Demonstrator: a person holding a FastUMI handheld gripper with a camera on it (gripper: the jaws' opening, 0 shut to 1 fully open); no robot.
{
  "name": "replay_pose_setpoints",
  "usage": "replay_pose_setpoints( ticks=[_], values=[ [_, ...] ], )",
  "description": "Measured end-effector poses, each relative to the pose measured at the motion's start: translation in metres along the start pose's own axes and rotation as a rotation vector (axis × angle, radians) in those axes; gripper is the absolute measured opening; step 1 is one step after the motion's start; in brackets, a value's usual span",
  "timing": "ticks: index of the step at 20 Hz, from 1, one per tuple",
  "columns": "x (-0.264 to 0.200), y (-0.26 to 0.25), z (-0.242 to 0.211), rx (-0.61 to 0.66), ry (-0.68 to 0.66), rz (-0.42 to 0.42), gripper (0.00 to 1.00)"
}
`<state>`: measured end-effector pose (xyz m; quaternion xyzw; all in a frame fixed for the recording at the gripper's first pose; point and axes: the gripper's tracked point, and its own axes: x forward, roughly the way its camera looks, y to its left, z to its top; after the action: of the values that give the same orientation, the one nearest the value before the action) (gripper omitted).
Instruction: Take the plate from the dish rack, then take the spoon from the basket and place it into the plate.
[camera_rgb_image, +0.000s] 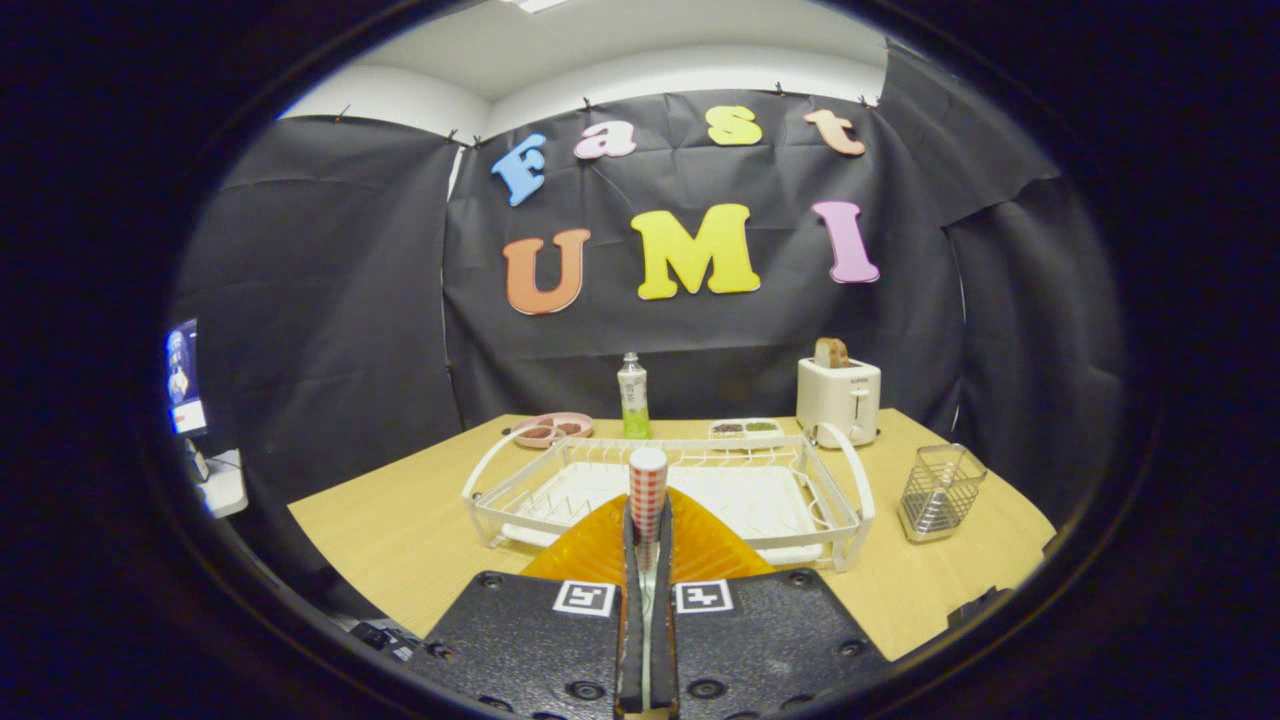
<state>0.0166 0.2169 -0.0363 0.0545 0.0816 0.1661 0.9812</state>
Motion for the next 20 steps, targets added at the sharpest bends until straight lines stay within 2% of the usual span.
replay_pose_setpoints(
  ticks=[11,15,17,18,20],
  values=[
    [0.012,0.022,-0.028,0.000,0.068,0.049,0.11],
    [0.013,0.015,-0.030,-0.019,0.071,0.029,0.20],
    [0.014,0.010,-0.029,-0.007,0.073,0.016,0.27],
    [0.015,0.006,-0.030,-0.002,0.077,0.003,0.36],
    [0.016,-0.001,-0.027,0.007,0.076,-0.011,0.43]
  ],
)
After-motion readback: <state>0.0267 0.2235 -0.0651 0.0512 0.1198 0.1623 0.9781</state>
